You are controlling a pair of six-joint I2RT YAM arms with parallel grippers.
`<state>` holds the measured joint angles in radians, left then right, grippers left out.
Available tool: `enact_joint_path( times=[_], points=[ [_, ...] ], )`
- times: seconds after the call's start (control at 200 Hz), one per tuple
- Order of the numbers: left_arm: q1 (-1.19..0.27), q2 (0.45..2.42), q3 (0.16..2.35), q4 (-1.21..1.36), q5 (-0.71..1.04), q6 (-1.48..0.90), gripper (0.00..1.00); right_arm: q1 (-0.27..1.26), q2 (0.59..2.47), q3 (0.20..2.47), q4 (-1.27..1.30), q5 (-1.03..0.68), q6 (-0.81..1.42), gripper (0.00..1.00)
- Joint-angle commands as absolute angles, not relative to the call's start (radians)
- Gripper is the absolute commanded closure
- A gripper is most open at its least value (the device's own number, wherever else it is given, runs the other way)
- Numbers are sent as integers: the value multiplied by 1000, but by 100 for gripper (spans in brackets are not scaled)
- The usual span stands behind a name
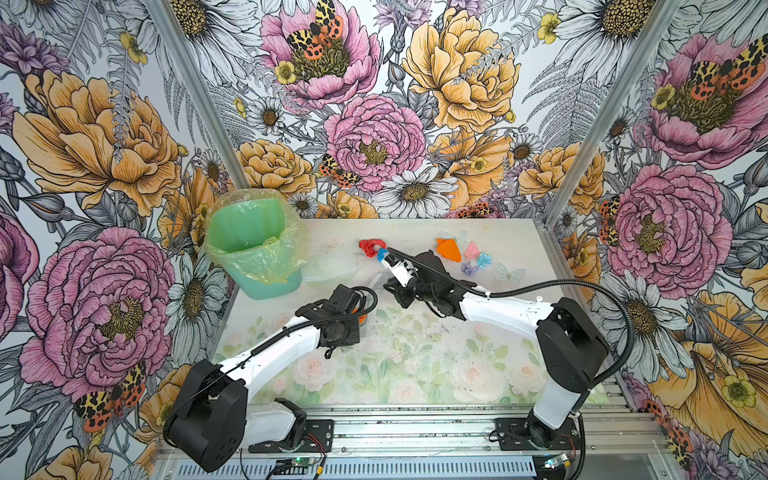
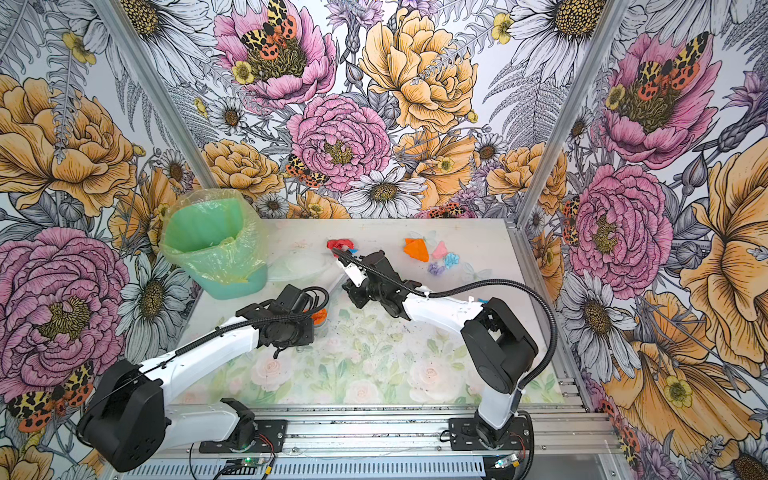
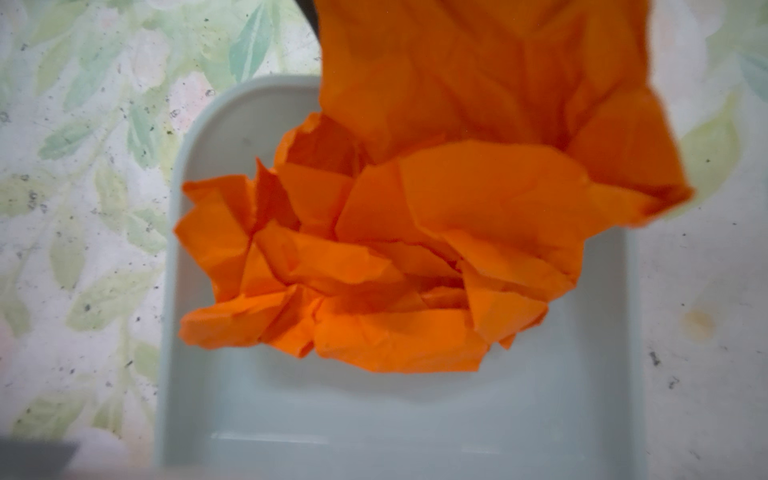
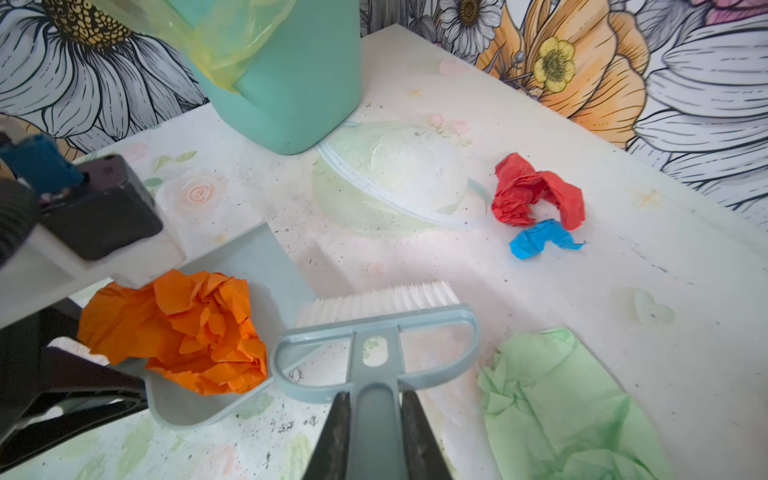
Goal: Sweep away the paper scraps from the table
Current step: 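Lift the brush away from the dustpan with the right gripper, then carry the dustpan to the green bin and tip it with the left gripper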
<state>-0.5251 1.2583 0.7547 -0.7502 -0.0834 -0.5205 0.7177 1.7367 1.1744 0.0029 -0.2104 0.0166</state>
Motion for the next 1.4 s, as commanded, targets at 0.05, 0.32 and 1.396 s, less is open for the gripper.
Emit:
enact_joint_path(
  times=[0.05,0.32,1.396],
  points=[
    [-521,1202,750,-724,-110,-519,95,680,1631,1192,55,-244,49,100],
    [-521,1171,829,-782,-115,-496,95,618,1487,1141,55,-205,36,100],
    [-400,1290,1348,-973,-105,-232,95,523,1275,953,27,-153,55,100]
  ],
)
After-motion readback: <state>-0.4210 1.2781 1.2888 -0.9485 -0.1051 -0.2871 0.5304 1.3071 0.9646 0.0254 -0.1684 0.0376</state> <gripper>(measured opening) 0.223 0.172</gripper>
